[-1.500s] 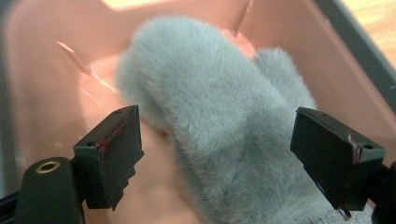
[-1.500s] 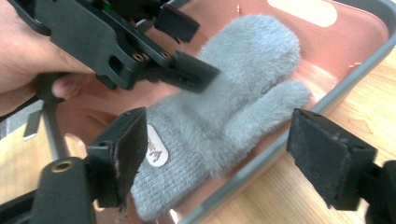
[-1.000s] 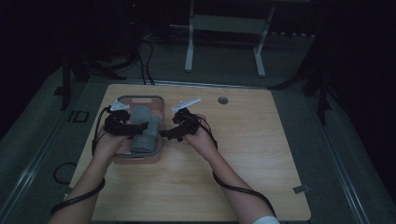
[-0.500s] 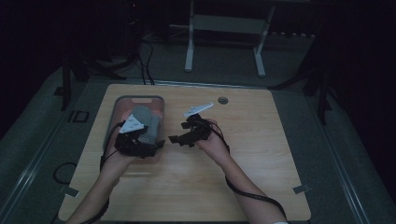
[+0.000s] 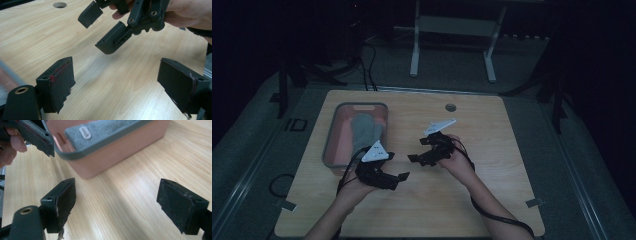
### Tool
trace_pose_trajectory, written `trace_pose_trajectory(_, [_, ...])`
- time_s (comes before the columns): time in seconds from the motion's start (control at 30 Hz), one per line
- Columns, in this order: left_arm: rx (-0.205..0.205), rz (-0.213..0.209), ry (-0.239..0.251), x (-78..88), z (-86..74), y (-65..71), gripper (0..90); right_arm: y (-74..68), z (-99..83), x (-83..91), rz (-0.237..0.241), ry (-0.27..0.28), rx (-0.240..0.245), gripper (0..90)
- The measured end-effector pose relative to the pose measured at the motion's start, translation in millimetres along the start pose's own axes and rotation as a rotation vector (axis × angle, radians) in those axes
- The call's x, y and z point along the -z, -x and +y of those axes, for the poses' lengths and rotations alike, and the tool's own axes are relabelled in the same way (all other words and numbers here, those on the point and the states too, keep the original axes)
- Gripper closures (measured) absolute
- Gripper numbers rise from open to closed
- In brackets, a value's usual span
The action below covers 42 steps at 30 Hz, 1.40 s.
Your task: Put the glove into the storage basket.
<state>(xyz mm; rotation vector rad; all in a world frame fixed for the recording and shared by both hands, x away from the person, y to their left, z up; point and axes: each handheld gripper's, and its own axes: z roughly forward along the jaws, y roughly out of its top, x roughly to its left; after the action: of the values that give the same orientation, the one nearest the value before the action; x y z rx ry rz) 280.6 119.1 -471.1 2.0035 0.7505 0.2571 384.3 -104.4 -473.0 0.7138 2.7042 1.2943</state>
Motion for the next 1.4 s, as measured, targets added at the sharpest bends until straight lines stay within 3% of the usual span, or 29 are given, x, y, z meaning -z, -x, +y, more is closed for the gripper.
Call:
trace_pose_trajectory(0.3, [-0.062, -0.085, -0.048, -24.2, -6.2, 21.3, 14.6, 4.0, -27.2, 11.2, -0.007, -0.012, 0.011, 15.8])
trace_pose_trajectory(0.73, [-0.058, -0.175, -0.058, -54.4, -27.6, 31.9, 14.5, 15.9, -76.7, 18.5, 0.002, -0.019, 0.002, 15.8])
trace_pose_trajectory(0.97, [-0.069, -0.209, -0.091, -70.1, -43.1, 34.4, 14.5, 20.6, -97.7, 20.1, 0.001, -0.031, 0.009, 15.5])
trace_pose_trajectory(1.13, [-0.071, -0.231, -0.097, -77.3, -49.8, 37.1, 14.5, 22.7, -109.4, 20.3, 0.001, -0.032, 0.039, 15.0])
trace_pose_trajectory(1.23, [-0.091, -0.237, -0.104, -80.1, -52.6, 38.4, 14.5, 22.7, -116.1, 20.6, -0.006, -0.013, 0.063, 15.0])
trace_pose_trajectory(1.4, [-0.088, -0.259, -0.101, -81.4, -55.1, 40.0, 14.6, 24.3, -124.7, 22.1, -0.017, 0.019, 0.095, 14.9])
